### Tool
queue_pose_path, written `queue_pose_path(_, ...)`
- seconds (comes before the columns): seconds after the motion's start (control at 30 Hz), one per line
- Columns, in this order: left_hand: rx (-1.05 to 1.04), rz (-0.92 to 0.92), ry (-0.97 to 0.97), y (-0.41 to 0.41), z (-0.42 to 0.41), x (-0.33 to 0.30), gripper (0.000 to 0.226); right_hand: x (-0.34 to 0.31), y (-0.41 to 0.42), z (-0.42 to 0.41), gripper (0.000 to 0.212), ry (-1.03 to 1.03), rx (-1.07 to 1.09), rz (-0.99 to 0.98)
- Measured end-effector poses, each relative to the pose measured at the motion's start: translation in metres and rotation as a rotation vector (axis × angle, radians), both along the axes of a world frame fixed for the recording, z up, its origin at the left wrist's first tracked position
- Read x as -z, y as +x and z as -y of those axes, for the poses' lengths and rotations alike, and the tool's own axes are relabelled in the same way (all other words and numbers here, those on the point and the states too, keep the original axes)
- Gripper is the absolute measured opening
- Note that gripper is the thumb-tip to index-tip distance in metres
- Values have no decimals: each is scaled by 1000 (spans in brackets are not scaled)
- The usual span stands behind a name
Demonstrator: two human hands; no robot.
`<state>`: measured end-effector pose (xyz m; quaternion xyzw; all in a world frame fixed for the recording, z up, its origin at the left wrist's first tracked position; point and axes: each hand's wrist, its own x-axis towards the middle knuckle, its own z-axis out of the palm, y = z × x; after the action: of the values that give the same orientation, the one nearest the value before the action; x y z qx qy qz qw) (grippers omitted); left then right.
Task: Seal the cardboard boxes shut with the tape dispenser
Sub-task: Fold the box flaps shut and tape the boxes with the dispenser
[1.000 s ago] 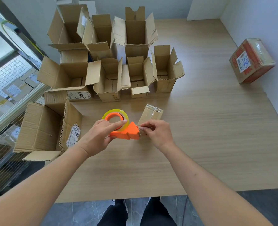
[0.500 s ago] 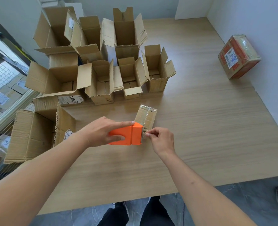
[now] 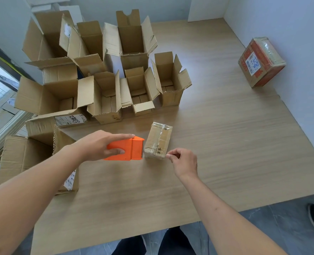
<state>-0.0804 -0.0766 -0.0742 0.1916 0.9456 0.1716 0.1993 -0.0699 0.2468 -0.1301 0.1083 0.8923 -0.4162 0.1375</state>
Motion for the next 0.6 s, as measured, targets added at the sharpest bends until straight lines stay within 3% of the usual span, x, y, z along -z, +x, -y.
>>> queue_pose_path(0.3, 28, -52, -97, -22, -1, 15, 64, 17, -14, 3, 14, -80, 4, 119)
queue_pose_path(0.43, 88, -66, -170, -34, -7, 11, 61, 13, -21, -7, 60, -2, 30, 144)
queue_pose_path(0.53, 97, -55, -178, -39, -9, 9, 60, 3, -25, -7, 41, 90, -54, 42)
queue_pose_path(0.6, 82, -30, -167, -40, -8, 10, 61, 1, -25, -1, 25, 47, -223, -101)
